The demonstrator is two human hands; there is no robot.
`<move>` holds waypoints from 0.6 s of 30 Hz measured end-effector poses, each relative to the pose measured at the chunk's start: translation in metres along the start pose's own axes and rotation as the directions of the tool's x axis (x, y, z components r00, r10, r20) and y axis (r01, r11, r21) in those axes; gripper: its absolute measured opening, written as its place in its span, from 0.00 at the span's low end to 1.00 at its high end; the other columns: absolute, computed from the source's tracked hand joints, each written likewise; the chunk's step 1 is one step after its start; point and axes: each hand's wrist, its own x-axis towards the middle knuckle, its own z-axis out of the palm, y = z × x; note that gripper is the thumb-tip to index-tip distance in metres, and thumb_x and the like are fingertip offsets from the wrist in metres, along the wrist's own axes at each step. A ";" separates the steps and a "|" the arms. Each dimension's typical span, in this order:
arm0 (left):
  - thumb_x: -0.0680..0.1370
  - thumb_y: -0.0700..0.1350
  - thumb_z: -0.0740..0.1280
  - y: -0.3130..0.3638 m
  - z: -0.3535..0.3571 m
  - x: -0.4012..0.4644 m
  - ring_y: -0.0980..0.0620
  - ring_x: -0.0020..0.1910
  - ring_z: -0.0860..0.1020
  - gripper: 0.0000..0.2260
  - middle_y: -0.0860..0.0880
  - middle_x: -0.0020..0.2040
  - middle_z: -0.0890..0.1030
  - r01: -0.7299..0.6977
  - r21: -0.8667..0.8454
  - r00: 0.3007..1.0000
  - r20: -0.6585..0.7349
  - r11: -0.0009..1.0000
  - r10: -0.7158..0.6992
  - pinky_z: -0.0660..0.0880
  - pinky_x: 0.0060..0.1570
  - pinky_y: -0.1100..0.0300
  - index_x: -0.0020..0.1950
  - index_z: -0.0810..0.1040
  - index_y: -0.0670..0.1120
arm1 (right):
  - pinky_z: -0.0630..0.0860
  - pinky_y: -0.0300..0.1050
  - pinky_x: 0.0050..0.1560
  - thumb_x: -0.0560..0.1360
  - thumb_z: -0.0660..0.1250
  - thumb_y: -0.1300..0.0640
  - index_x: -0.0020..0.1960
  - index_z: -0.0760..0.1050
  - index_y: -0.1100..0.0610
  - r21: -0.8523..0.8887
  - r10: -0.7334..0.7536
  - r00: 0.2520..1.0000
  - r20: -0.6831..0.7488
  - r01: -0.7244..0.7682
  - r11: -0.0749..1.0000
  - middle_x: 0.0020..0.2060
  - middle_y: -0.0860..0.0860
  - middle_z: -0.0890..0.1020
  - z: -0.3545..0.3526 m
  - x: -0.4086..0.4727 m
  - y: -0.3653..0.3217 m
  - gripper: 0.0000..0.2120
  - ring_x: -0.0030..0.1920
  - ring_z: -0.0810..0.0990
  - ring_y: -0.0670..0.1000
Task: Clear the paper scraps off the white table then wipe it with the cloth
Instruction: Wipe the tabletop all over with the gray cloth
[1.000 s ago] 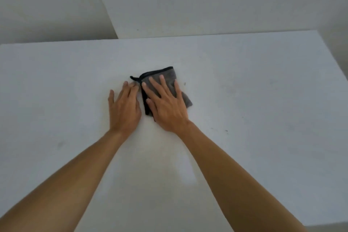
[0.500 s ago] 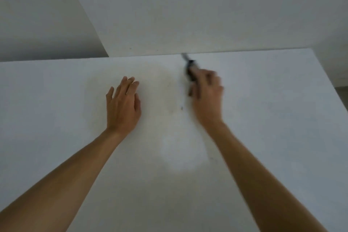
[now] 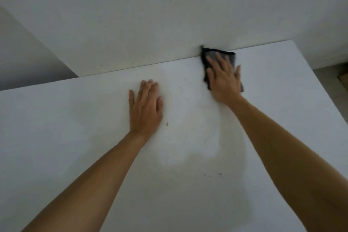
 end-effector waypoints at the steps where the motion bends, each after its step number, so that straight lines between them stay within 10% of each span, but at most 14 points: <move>1: 0.83 0.53 0.47 0.003 0.004 0.002 0.47 0.80 0.56 0.26 0.45 0.79 0.64 0.008 0.004 1.000 0.006 1.000 -0.008 0.49 0.77 0.38 0.77 0.66 0.43 | 0.42 0.63 0.79 0.86 0.49 0.44 0.81 0.57 0.40 0.025 0.089 0.996 -0.011 -0.089 0.996 0.82 0.44 0.55 -0.008 0.004 0.015 0.23 0.82 0.49 0.50; 5: 0.84 0.55 0.47 0.008 0.011 0.002 0.47 0.81 0.55 0.27 0.44 0.79 0.62 0.006 0.058 1.000 -0.001 0.998 -0.006 0.47 0.76 0.34 0.77 0.65 0.42 | 0.57 0.58 0.79 0.83 0.53 0.57 0.77 0.69 0.52 0.189 0.262 0.954 -0.145 -0.233 0.954 0.79 0.52 0.66 -0.028 0.009 0.041 0.23 0.80 0.61 0.56; 12: 0.84 0.54 0.46 0.003 0.012 0.001 0.48 0.80 0.56 0.26 0.45 0.79 0.63 -0.043 0.141 0.999 0.022 0.989 0.040 0.48 0.76 0.35 0.79 0.62 0.43 | 0.50 0.55 0.81 0.85 0.59 0.53 0.79 0.65 0.49 0.163 -0.542 0.840 0.027 0.531 0.831 0.80 0.50 0.65 0.027 -0.050 -0.095 0.23 0.81 0.58 0.54; 18: 0.84 0.58 0.48 0.009 0.008 0.003 0.50 0.81 0.53 0.26 0.49 0.81 0.59 -0.353 0.144 0.931 0.151 0.924 0.332 0.52 0.76 0.39 0.81 0.60 0.49 | 0.49 0.56 0.80 0.87 0.51 0.49 0.82 0.58 0.44 0.033 -0.035 0.998 -0.050 0.037 0.999 0.82 0.47 0.57 -0.007 -0.001 0.012 0.23 0.82 0.52 0.52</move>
